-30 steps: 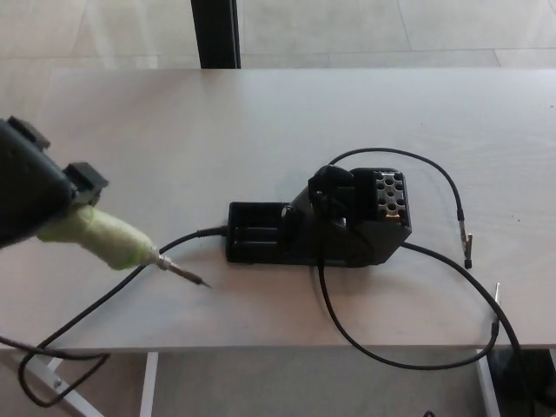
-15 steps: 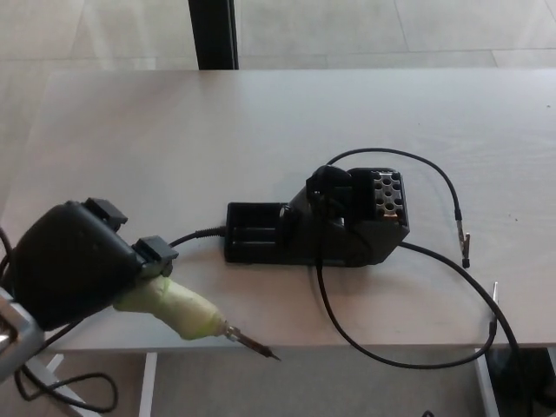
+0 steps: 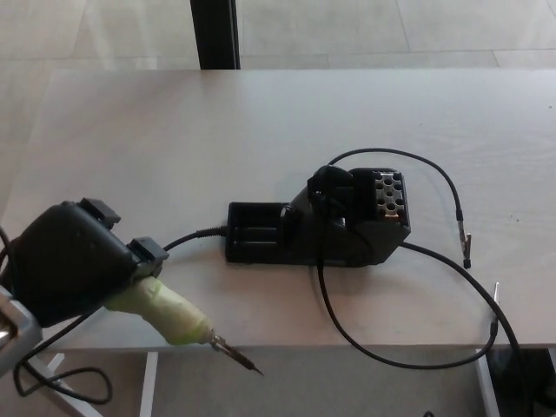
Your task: Use the left hand of the robot to grab the soldering gun kept on the middle of the table and pull it out of its base and keep it on the left side of the base
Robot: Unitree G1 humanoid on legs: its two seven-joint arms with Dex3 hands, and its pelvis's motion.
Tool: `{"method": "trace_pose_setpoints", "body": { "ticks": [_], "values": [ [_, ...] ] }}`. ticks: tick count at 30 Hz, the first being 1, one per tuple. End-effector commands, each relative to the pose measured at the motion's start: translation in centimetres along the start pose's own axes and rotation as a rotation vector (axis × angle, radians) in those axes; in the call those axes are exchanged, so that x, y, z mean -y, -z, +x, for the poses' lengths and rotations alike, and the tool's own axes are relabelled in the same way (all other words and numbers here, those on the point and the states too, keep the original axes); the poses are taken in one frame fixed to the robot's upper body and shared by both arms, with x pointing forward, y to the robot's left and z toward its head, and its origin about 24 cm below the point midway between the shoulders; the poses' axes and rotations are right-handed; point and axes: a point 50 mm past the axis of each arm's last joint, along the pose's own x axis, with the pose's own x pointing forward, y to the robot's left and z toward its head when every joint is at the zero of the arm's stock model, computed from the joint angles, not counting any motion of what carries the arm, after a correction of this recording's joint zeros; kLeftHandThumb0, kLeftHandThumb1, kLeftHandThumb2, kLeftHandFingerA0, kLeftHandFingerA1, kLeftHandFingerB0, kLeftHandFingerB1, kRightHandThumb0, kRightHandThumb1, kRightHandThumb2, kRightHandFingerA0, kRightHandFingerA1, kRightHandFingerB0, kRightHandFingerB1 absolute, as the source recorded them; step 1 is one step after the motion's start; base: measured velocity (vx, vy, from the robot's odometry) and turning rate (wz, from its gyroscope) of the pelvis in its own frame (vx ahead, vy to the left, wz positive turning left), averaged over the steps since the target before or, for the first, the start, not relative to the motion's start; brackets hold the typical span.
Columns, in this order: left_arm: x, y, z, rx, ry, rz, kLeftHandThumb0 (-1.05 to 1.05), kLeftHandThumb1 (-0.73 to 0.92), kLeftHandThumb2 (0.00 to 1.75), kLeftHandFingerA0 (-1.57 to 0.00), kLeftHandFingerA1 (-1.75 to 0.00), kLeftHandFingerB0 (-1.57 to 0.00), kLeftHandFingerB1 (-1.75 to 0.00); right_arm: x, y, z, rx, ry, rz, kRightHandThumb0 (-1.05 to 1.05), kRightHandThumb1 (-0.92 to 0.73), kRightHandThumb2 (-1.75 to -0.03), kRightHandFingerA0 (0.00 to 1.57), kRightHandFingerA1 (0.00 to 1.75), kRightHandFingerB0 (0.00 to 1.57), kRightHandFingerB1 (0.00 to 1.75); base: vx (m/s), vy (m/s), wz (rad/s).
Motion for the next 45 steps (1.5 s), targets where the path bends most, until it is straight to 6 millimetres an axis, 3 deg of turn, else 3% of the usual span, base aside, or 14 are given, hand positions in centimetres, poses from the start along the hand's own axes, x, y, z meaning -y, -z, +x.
{"method": "trace_pose_setpoints", "body": {
  "ticks": [1,7,8,15,16,18,20,24,27,30,31,32,34,45],
  "values": [
    [0.3,0.9,-0.3,-0.079,0.034,-0.126,-0.15,0.59,0.78,-0.86,-1.69,-0.82,-1.27,0.9,-0.3,-0.1,0.016,0.024,-0.01,-0.46,-0.59,-0.58,0.79,0.64,0.43,0.38,0.0,0.0,0.0],
    [3.7,3.3,-1.3,-0.408,0.201,-0.621,-0.1,0.63,1.07,-0.85,-1.72,-0.77,-1.39,0.9,0.4,-0.3,0.016,0.011,-0.016,-0.52,-0.49,-0.85,0.76,0.73,0.37,0.52,0.0,0.0,0.0],
    [4.3,3.8,-1.6,-0.45,0.228,-0.672,-0.11,0.64,1.03,-0.83,-1.72,-0.76,-1.36,0.9,0.4,-0.4,0.018,0.007,-0.015,-0.47,-0.62,-0.59,0.78,0.62,0.44,0.39,0.0,0.0,0.0],
    [6.5,5.0,-2.9,-0.563,0.332,-0.747,-0.12,0.68,0.9,-0.73,-1.74,-0.68,-1.46,0.6,0.5,-0.3,0.009,-0.007,0.031,-0.45,-0.62,-0.59,0.76,0.61,0.43,0.4,0.0,0.0,0.0],
    [6.8,5.1,-3.0,-0.581,0.343,-0.752,-0.14,0.66,0.93,-0.72,-1.74,-0.68,-1.46,0.6,0.4,-0.3,0.009,-0.008,0.015,-0.5,-0.49,-0.84,0.71,0.69,0.37,0.52,0.0,0.0,0.0],
    [7.1,5.2,-3.1,-0.591,0.341,-0.768,-0.14,0.65,0.93,-0.72,-1.73,-0.69,-1.43,0.5,0.5,-0.3,0.006,-0.008,0.02,-0.46,-0.62,-0.59,0.77,0.62,0.44,0.39,0.0,0.0,0.0],
    [7.7,5.0,-3.5,-0.617,0.352,-0.798,-0.18,0.68,0.81,-0.74,-1.74,-0.69,-1.43,0.5,0.6,-0.3,0.007,-0.016,0.003,-0.5,-0.5,-0.84,0.73,0.68,0.38,0.52,0.0,0.0,0.0],
    [8.5,4.6,-4.0,-0.628,0.384,-0.831,-0.1,0.62,0.94,-0.84,-1.71,-0.73,-1.43,0.5,0.6,-0.3,0.005,-0.018,0.019,-0.45,-0.62,-0.59,0.78,0.62,0.45,0.4,0.0,0.0,0.0],
    [9.0,4.1,-3.9,-0.651,0.443,-0.773,-0.18,0.76,0.79,-0.67,-1.25,-0.71,-0.68,0.5,0.7,-0.3,0.004,-0.017,0.008,-0.51,-0.5,-0.85,0.73,0.69,0.38,0.53,0.0,0.0,0.0],
    [9.2,4.1,-3.8,-0.648,0.493,-0.755,-0.25,0.76,0.66,-0.65,-1.1,-0.51,-0.51,0.4,0.5,-0.3,0.009,-0.017,0.006,-0.44,-0.63,-0.59,0.78,0.6,0.46,0.41,0.0,0.0,0.0],
    [9.4,4.0,-3.7,-0.647,0.545,-0.753,-0.32,0.74,0.61,-0.61,-0.86,-0.33,-0.37,0.4,0.4,-0.3,0.014,-0.02,0.01,-0.44,-0.61,-0.58,0.79,0.61,0.44,0.41,0.0,0.0,0.0],
    [9.2,3.8,-3.5,-0.607,0.637,-0.713,-0.49,0.69,0.6,-0.09,-0.52,-0.03,-0.26,0.4,0.4,-0.3,0.015,-0.021,0.006,-0.45,-0.61,-0.58,0.8,0.62,0.44,0.41,0.0,0.0,0.0],
    [8.9,3.3,-2.8,-0.6,0.707,-0.718,-0.62,0.54,0.77,0.0,0.0,0.0,0.0,0.5,0.2,-0.2,0.017,-0.019,0.018,-0.45,-0.6,-0.58,0.82,0.62,0.46,0.41,0.0,0.0,0.0],
    [7.5,2.4,-1.4,-0.46,0.693,-0.57,-0.65,0.58,0.74,0.0,0.0,0.0,0.0,0.6,-0.4,0.0,0.027,-0.013,0.024,-0.42,-0.6,-0.57,0.81,0.6,0.44,0.39,0.0,0.0,0.0]
  ]
}}
